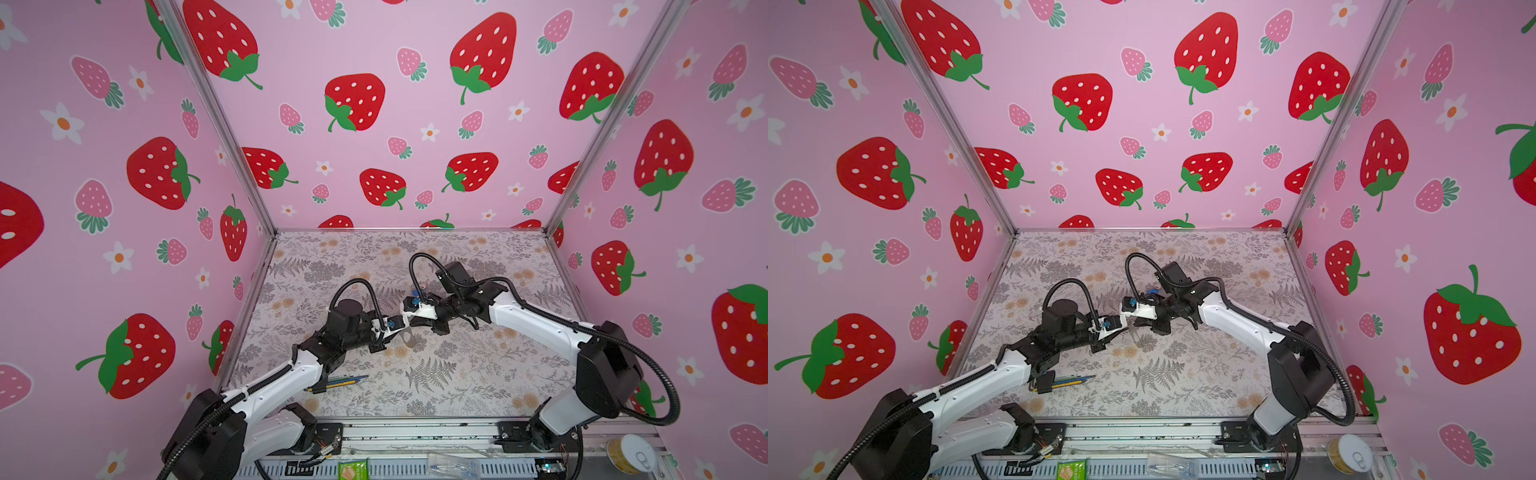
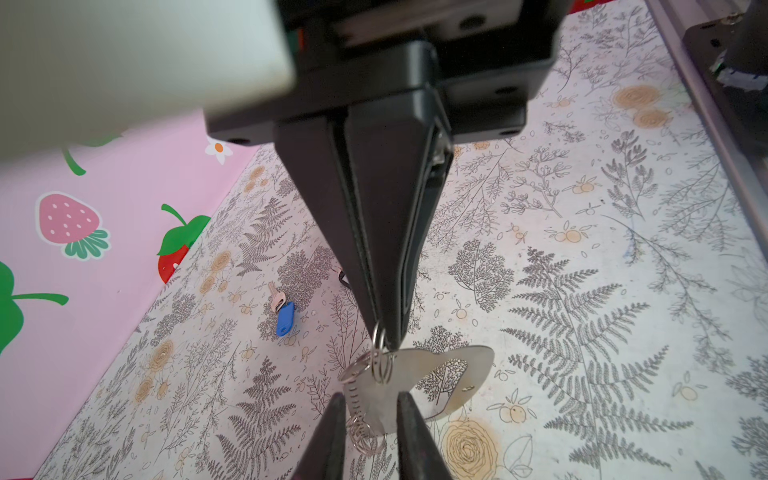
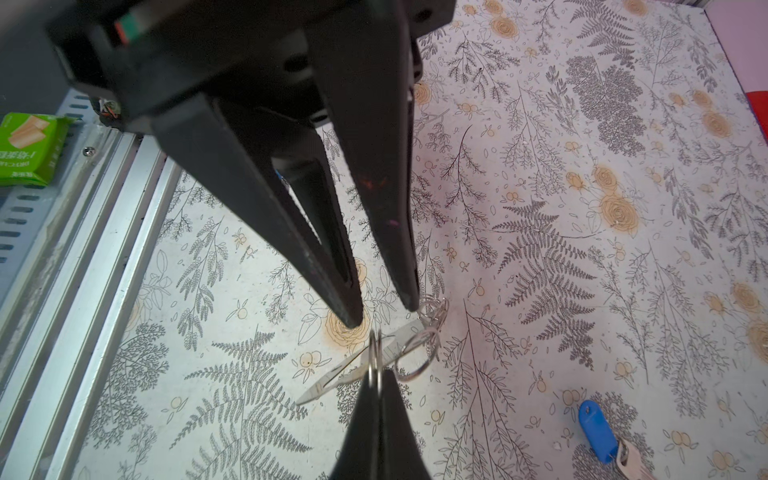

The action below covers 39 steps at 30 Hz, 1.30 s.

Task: Put the keys on the keyring
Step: 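Grasp the plate's ring end with the left gripper beside the right gripper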

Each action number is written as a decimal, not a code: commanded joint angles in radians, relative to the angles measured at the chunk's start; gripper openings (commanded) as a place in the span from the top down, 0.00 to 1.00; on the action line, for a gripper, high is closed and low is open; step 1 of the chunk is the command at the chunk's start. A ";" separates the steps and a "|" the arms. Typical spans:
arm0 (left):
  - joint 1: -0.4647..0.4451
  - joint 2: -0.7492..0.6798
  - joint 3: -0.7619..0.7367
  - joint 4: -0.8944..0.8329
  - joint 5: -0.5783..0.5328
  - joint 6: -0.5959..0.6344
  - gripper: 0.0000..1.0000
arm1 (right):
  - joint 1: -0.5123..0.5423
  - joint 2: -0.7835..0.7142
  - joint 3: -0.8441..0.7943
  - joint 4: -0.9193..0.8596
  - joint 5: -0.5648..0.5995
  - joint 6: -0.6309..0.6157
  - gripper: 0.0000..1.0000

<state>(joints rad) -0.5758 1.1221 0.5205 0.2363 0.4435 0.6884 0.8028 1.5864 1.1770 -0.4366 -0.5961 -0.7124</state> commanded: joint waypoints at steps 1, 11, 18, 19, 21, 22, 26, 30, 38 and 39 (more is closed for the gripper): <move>-0.010 -0.008 0.042 0.023 0.020 0.022 0.75 | -0.002 0.018 0.026 -0.036 -0.045 -0.022 1.00; -0.013 0.000 0.020 0.060 0.029 -0.008 0.76 | -0.011 0.012 0.010 -0.010 -0.075 -0.006 1.00; -0.014 0.004 0.016 0.073 0.041 -0.021 0.79 | -0.019 0.011 0.005 -0.010 -0.093 0.004 1.00; -0.015 0.002 0.016 0.071 0.044 -0.020 0.79 | -0.022 0.010 0.004 -0.007 -0.097 0.004 1.00; -0.015 0.001 0.016 0.065 0.047 -0.015 0.80 | -0.023 0.009 0.004 -0.005 -0.102 0.007 1.00; -0.015 0.000 0.016 0.063 0.049 -0.014 0.80 | -0.024 0.010 0.004 -0.003 -0.104 0.008 1.00; -0.019 -0.002 0.015 0.053 0.050 -0.009 0.80 | -0.025 0.012 0.003 0.002 -0.114 0.010 1.00; -0.025 0.001 0.016 0.045 0.047 -0.010 0.80 | -0.026 0.016 0.003 0.008 -0.117 0.016 1.00; -0.037 0.007 0.026 0.024 0.041 -0.008 0.88 | -0.026 0.015 -0.004 0.026 -0.122 0.023 1.00; -0.038 0.009 0.028 0.020 0.043 -0.007 0.90 | -0.027 0.014 -0.004 0.029 -0.123 0.024 1.00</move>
<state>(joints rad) -0.6022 1.1221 0.5209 0.2790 0.4603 0.6582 0.7811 1.5906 1.1759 -0.4267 -0.6739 -0.6857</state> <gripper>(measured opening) 0.107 0.046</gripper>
